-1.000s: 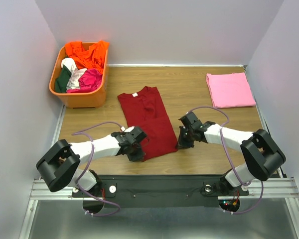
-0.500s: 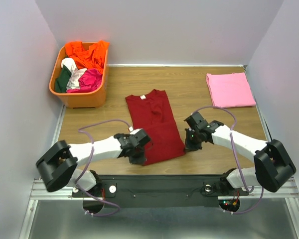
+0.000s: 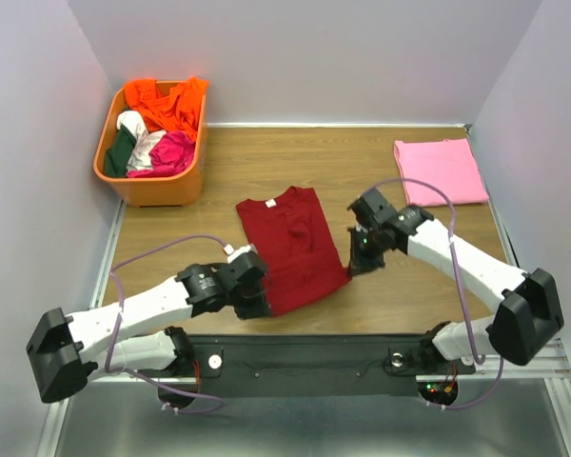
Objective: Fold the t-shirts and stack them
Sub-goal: Fold the tshirt
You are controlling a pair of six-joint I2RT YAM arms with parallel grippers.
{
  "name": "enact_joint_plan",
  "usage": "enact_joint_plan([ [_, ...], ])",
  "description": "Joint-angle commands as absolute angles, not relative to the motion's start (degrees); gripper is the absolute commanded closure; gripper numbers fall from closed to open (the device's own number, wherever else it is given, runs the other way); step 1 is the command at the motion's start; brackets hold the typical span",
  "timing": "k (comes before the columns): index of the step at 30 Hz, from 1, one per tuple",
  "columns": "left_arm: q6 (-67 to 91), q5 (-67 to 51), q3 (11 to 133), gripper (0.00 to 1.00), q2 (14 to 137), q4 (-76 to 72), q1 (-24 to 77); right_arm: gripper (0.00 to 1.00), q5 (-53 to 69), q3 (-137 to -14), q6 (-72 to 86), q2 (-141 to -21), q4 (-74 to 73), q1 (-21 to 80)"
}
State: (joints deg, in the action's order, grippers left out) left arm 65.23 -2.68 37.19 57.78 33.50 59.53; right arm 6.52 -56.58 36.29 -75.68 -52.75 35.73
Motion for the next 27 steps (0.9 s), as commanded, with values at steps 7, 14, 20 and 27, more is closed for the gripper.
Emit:
enact_joint_plan([
  [7, 62.1, 5.6, 44.0, 1.00, 52.8, 38.3, 43.6, 0.99, -4.7, -84.5, 27.5, -91.4, -57.8, 35.3],
  [14, 51.3, 9.8, 51.3, 1.00, 63.1, 33.3, 33.9, 0.99, -6.9, -99.8, 23.5, -102.3, -57.8, 33.5],
  [20, 44.8, 10.9, 57.4, 1.00, 67.5, 31.5, 27.3, 0.99, -6.9, -109.3, 20.5, -108.7, -57.8, 32.4],
  [27, 37.4, 8.9, 60.4, 1.00, 74.3, 28.0, 21.2, 0.99, -6.8, -118.0, 16.4, -115.3, -57.9, 30.8],
])
